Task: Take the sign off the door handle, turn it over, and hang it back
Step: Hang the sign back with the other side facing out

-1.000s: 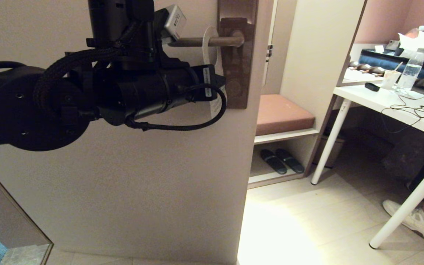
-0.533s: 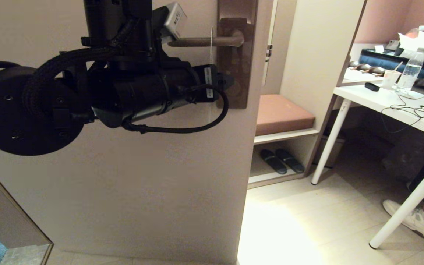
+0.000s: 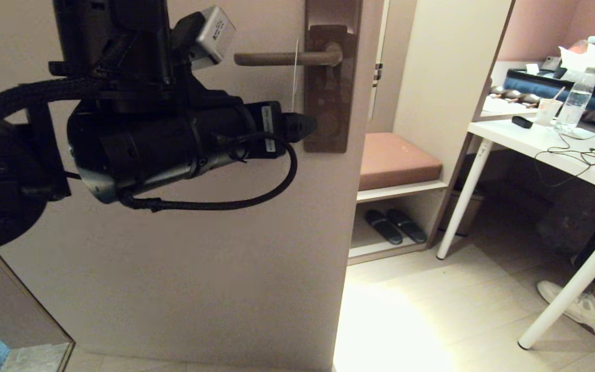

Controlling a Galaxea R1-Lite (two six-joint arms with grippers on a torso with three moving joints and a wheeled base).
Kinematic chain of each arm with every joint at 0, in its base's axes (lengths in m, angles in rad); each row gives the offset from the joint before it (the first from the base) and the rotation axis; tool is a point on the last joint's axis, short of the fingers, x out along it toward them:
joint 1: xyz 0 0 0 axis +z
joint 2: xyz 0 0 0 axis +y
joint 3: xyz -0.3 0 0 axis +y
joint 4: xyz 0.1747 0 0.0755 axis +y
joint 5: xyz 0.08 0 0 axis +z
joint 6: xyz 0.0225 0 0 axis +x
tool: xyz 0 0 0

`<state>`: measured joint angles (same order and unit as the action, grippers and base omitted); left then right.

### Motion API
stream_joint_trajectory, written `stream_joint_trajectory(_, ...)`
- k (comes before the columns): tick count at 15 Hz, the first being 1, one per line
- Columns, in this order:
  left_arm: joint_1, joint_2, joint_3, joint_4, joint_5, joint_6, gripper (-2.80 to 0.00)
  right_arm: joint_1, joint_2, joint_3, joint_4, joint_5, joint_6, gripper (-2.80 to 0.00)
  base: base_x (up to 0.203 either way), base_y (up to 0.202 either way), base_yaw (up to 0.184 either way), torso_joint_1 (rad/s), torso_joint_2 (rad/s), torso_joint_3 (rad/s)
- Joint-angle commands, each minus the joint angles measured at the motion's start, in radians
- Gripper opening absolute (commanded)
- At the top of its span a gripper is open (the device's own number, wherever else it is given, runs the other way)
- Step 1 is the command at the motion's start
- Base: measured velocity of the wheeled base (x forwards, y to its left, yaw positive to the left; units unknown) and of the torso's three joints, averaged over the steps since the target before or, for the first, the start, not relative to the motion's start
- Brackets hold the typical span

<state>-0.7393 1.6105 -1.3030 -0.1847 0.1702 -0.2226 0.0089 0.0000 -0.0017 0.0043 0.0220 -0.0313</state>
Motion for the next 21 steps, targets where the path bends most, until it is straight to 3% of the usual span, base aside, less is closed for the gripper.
stream_joint_trajectory(1,0.011,-0.058,0.043,-0.002,0.000,-0.001,0.00,0.000,0.001,0.000,0.000,0.001,-0.001,-2.80,0.000,0.000,0.000,0.000,0.00,0.000)
stream_joint_trajectory(11,0.044,-0.118,0.096,-0.004,0.003,-0.003,0.00,0.000,0.002,0.000,0.000,0.001,-0.001,-2.80,0.000,0.000,0.000,0.000,0.00,0.000)
stream_joint_trajectory(12,0.044,-0.116,0.097,-0.004,0.003,-0.003,-2.80,0.000,0.002,0.000,0.000,0.001,-0.001,-2.80,0.000,0.000,0.000,0.000,0.00,0.000)
stream_joint_trajectory(21,0.069,-0.061,0.079,-0.074,-0.007,0.003,-2.80,0.000,0.001,0.000,0.000,0.001,-0.001,-2.80,0.000,0.000,0.000,0.000,0.00,0.000)
